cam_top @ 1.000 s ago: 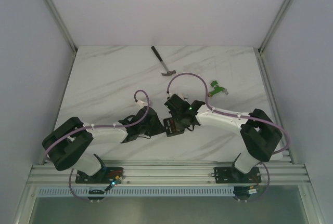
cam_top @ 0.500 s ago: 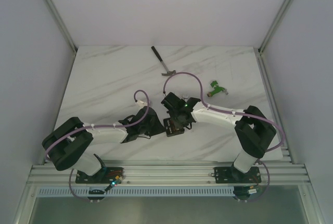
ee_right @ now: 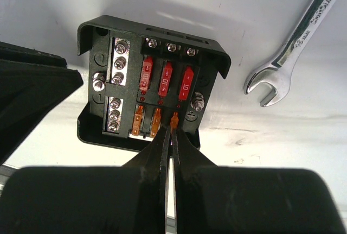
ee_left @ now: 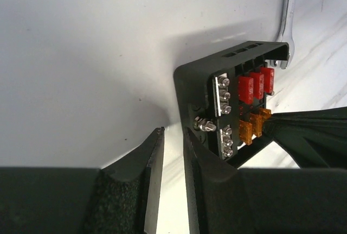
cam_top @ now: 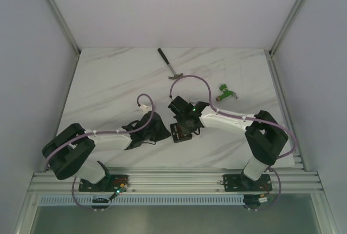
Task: Snap on the fuse box
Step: Install the fuse at the fuse box base, then pick up the fuse box cover from the center of the board.
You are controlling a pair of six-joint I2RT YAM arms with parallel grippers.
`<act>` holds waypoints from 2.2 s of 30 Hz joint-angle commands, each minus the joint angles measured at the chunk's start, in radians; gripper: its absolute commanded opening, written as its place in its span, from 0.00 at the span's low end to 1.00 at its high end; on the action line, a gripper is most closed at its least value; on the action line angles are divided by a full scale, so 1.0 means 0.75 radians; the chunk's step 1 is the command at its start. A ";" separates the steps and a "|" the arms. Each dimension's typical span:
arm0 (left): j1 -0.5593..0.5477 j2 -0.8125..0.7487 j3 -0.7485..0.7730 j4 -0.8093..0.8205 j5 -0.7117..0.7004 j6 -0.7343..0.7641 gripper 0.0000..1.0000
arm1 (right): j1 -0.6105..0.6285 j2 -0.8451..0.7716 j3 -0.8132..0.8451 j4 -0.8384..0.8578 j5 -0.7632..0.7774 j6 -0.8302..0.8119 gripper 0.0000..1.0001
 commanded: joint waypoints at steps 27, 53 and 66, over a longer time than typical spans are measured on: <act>0.321 -0.526 -0.009 -0.305 -0.231 0.289 0.84 | -0.581 -0.348 -0.106 0.600 0.023 -0.074 0.90; 0.464 -0.331 0.019 -0.241 -0.096 0.352 0.94 | -0.951 0.572 0.209 1.359 -0.374 0.719 0.72; 0.474 -0.353 0.000 -0.236 -0.075 0.343 0.94 | -0.951 0.692 0.194 1.484 -0.290 0.961 0.53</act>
